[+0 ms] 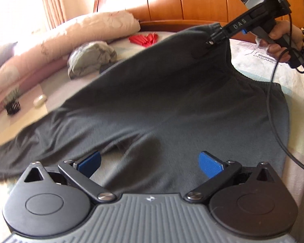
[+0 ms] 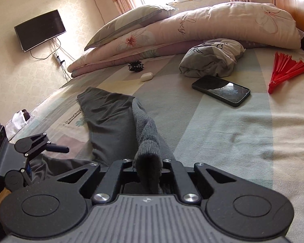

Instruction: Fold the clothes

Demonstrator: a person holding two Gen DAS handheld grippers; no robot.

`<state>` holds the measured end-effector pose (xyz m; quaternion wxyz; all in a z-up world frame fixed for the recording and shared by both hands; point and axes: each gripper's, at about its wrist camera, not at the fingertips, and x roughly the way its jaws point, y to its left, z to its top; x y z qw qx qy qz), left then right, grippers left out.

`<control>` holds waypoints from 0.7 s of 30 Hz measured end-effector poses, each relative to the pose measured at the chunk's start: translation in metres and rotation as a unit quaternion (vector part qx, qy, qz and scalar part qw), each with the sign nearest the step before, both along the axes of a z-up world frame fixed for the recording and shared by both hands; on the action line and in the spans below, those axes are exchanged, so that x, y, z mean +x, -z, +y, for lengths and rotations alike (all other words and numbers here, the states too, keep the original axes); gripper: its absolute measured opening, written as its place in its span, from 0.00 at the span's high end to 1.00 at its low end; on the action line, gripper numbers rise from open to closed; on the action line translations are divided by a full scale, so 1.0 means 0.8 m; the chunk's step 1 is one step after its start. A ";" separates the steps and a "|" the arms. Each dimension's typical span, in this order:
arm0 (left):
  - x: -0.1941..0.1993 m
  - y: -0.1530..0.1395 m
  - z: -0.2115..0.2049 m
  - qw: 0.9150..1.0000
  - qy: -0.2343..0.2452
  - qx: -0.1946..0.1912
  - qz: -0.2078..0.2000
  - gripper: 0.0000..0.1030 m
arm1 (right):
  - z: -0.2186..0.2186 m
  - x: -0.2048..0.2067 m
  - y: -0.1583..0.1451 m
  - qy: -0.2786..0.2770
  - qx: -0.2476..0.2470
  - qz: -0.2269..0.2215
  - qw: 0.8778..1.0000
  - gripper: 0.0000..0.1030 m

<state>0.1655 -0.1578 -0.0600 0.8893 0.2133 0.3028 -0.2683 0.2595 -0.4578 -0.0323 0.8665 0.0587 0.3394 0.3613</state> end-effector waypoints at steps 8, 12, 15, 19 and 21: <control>0.026 0.004 -0.010 0.996 0.004 0.055 -0.064 0.01 | 0.011 -0.037 -0.003 -0.026 -0.013 -0.005 1.000 0.91; 0.037 0.010 -0.019 0.991 0.001 0.088 -0.105 0.01 | 0.014 -0.051 -0.002 -0.035 -0.016 -0.005 0.999 0.91; 0.046 0.016 -0.026 0.984 -0.002 0.115 -0.136 0.01 | 0.015 -0.059 -0.002 -0.044 -0.016 -0.006 0.999 0.90; 0.056 0.023 -0.034 0.973 -0.008 0.148 -0.177 0.01 | 0.018 -0.069 -0.001 -0.053 -0.020 -0.006 0.998 0.90; 0.059 0.028 -0.036 0.968 -0.009 0.164 -0.188 0.01 | 0.019 -0.075 0.002 -0.061 -0.023 -0.004 0.998 0.90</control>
